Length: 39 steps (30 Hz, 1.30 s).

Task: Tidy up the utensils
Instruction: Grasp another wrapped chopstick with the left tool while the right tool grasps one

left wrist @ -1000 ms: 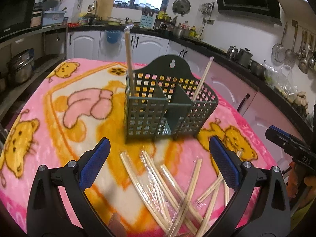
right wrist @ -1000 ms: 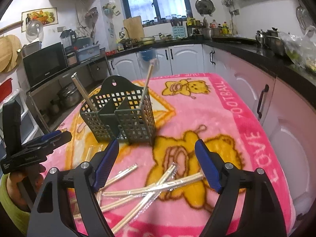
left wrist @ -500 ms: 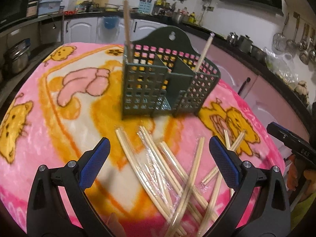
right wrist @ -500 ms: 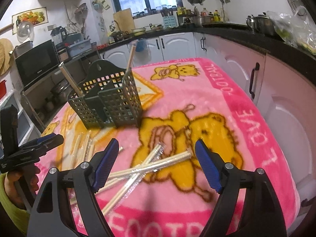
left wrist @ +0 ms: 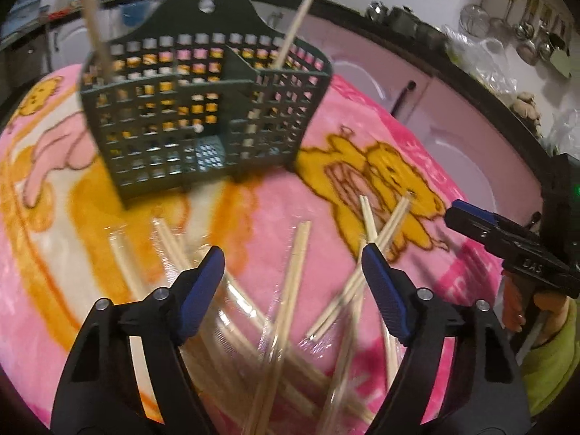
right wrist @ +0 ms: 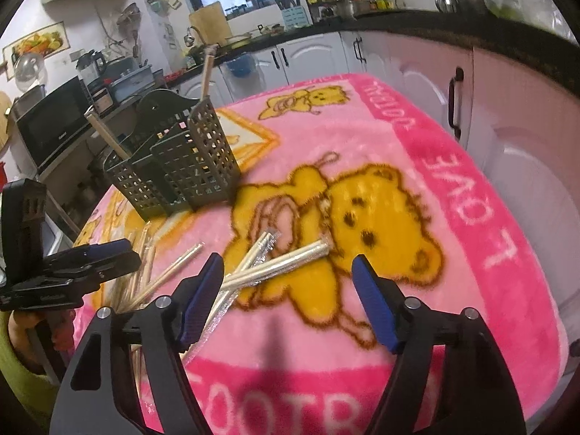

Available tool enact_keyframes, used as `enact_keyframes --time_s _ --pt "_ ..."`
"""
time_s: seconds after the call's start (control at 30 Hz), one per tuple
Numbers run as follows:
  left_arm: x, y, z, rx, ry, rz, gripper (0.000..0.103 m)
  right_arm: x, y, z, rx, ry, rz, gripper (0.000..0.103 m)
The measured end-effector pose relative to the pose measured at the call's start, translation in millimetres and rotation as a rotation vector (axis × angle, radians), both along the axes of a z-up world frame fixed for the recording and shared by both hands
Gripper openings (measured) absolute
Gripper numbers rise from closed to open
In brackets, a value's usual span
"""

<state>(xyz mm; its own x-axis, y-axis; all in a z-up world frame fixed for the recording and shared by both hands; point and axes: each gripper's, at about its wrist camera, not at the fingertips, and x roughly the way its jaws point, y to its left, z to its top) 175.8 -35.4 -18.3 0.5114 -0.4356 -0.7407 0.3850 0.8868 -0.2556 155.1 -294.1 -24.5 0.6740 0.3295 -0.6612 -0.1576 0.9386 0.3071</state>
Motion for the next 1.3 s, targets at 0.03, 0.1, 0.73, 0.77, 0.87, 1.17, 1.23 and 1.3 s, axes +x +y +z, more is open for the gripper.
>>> enact_keyframes --time_s 0.03,0.1,0.73,0.77,0.87,1.17,1.23,1.3 --pt "3 -4 -2 0.012 0.008 -0.011 0.065 1 -1 -2 0.007 0.009 -0.001 0.067" --pt "8 -11 -5 0.042 0.015 -0.033 0.063 6 -3 -8 0.028 0.035 0.005 0.064" --pt "49 -48 -31 0.147 0.101 -0.108 0.03 53 -11 -38 0.072 0.12 -0.018 0.03" --pt "49 -50 -31 0.155 0.096 -0.111 0.027 55 -10 -37 0.068 0.115 -0.016 0.024" --pt "48 -58 -32 0.186 0.071 -0.115 0.02 57 -9 -36 0.06 0.103 -0.026 0.011" --pt "52 -61 -26 0.184 0.051 -0.109 0.003 51 -2 -11 0.038 0.011 -0.003 0.007" --pt "53 -59 -20 0.167 0.041 -0.104 0.003 49 0 -3 0.037 -0.014 0.006 0.007" --pt "53 -52 -10 0.145 0.027 -0.092 0.003 47 3 5 0.029 -0.037 0.014 0.007"
